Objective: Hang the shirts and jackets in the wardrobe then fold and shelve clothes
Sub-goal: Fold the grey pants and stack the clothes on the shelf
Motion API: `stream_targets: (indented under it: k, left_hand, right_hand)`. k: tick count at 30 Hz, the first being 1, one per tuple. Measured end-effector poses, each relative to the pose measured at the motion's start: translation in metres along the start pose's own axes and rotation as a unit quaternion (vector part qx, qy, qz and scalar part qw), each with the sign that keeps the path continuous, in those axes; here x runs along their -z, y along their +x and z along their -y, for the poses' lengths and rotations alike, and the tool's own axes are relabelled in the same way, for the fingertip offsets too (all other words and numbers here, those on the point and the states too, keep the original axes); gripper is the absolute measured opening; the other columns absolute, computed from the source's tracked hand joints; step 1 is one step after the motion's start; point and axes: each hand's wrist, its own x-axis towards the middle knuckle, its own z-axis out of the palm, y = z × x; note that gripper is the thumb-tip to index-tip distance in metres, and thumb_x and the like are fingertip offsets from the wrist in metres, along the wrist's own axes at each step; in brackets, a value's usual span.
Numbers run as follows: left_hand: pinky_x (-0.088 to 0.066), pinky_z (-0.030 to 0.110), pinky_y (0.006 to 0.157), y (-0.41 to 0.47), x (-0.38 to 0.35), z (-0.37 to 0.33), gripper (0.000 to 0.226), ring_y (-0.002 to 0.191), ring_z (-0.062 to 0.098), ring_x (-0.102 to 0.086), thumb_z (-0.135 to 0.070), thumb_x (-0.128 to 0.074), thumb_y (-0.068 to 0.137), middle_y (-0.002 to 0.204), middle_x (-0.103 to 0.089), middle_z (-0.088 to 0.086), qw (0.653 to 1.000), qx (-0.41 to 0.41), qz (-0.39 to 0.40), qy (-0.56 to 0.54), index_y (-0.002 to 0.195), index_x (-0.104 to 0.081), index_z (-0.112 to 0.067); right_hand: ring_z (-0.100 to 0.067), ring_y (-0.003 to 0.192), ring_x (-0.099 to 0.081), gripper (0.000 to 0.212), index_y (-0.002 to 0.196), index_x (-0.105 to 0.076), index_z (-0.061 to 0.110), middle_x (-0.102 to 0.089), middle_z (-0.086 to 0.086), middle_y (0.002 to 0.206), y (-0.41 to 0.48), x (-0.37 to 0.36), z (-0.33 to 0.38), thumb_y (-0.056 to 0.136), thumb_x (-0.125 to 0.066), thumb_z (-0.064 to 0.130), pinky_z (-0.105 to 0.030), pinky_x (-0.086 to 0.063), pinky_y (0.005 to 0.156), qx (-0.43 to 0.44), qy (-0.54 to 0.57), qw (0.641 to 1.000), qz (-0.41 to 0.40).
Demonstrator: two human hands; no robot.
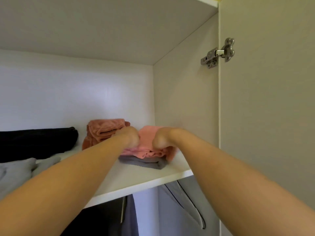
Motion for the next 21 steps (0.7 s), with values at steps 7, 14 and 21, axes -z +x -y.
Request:
stream_targets:
  k: [7, 14, 21]
  left_hand:
    - [-0.046, 0.029, 0.095, -0.073, 0.0, 0.016, 0.036, 0.121, 0.029, -0.059, -0.022, -0.042, 0.104, 0.134, -0.062, 0.013, 0.993, -0.055, -0.025, -0.097, 0.131, -0.063, -0.013]
    - [-0.027, 0.03, 0.112, -0.101, -0.019, 0.024, 0.055, 0.142, 0.031, -0.037, -0.042, -0.017, 0.109, 0.156, -0.038, 0.015, 0.987, -0.085, 0.037, -0.133, 0.153, -0.036, -0.014]
    - [-0.016, 0.045, 0.123, -0.112, -0.038, 0.019, 0.059, 0.152, 0.035, -0.013, -0.05, -0.014, 0.107, 0.164, -0.025, 0.009, 0.987, -0.065, 0.029, -0.141, 0.157, -0.026, -0.023]
  right_hand:
    - [-0.028, 0.088, -0.065, 0.023, 0.093, -0.064, 0.009, -0.068, -0.013, 0.099, -0.058, -0.018, 0.016, 0.092, -0.048, 0.025, -0.034, -0.052, 0.082, 0.044, -0.094, 0.981, -0.164]
    - [-0.033, 0.151, -0.012, 0.052, 0.157, -0.022, 0.028, -0.015, -0.002, 0.165, -0.039, -0.028, -0.032, 0.105, -0.023, 0.033, -0.063, -0.011, 0.116, -0.003, -0.239, 0.969, -0.059]
    - [-0.029, 0.152, -0.008, 0.054, 0.156, -0.02, 0.032, -0.011, 0.003, 0.166, -0.022, -0.049, -0.063, 0.104, -0.015, 0.044, -0.061, -0.004, 0.116, 0.038, -0.176, 0.978, -0.11]
